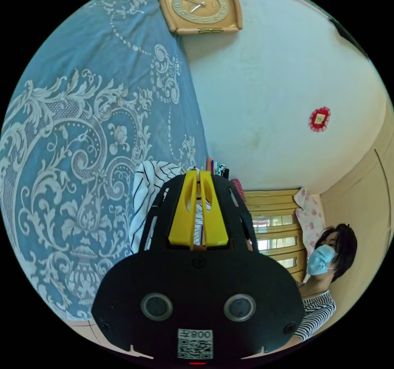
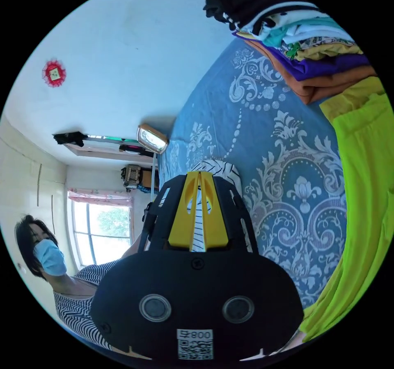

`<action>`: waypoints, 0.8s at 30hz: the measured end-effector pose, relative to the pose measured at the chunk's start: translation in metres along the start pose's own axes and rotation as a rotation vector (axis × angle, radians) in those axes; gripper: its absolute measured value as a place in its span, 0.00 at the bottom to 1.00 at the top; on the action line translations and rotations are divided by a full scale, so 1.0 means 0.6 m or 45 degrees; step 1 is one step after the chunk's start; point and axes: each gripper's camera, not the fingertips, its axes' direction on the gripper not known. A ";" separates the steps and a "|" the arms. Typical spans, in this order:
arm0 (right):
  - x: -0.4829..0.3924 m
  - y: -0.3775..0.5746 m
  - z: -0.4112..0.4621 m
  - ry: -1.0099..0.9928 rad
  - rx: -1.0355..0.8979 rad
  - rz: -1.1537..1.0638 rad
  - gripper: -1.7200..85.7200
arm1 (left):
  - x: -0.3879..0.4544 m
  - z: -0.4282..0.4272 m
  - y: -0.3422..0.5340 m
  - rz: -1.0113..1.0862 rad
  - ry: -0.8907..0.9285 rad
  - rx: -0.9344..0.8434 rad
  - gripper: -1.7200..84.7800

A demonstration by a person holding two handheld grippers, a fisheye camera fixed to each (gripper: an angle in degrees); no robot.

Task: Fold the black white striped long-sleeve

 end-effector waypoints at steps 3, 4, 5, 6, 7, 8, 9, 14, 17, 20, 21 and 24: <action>0.009 -0.065 0.069 0.008 -0.023 0.032 0.02 | -0.006 0.034 -0.058 -0.025 -0.030 0.003 0.03; 0.011 -0.089 0.095 0.022 -0.034 0.042 0.03 | -0.007 0.046 -0.080 -0.034 -0.052 0.004 0.03; 0.011 -0.100 0.108 0.030 -0.040 0.046 0.03 | -0.008 0.058 -0.101 -0.047 -0.074 0.002 0.03; 0.012 -0.123 0.133 0.042 -0.055 0.055 0.03 | -0.009 0.063 -0.111 -0.054 -0.085 0.002 0.04; 0.014 -0.145 0.158 0.048 -0.073 0.070 0.03 | -0.011 0.075 -0.131 -0.073 -0.107 0.004 0.04; 0.015 -0.155 0.170 0.049 -0.080 0.078 0.03 | -0.013 0.085 -0.149 -0.096 -0.133 0.008 0.04; 0.017 -0.174 0.192 0.047 -0.088 0.097 0.03 | -0.014 0.089 -0.157 -0.107 -0.145 0.012 0.05; 0.008 -0.235 0.257 0.008 -0.094 0.154 0.03 | 0.002 0.116 -0.215 -0.138 -0.128 0.078 0.06; -0.015 -0.267 0.287 0.013 -0.108 0.151 0.02 | 0.022 0.125 -0.244 -0.124 -0.100 0.100 0.07; -0.044 -0.302 0.309 -0.001 -0.086 0.162 0.02 | 0.047 0.132 -0.273 -0.118 -0.070 0.132 0.08; -0.057 -0.317 0.314 -0.025 -0.055 0.165 0.02 | 0.053 0.134 -0.278 -0.112 -0.060 0.139 0.08; -0.100 -0.355 0.336 -0.049 -0.030 0.145 0.02 | 0.084 0.149 -0.309 -0.091 -0.068 0.136 0.08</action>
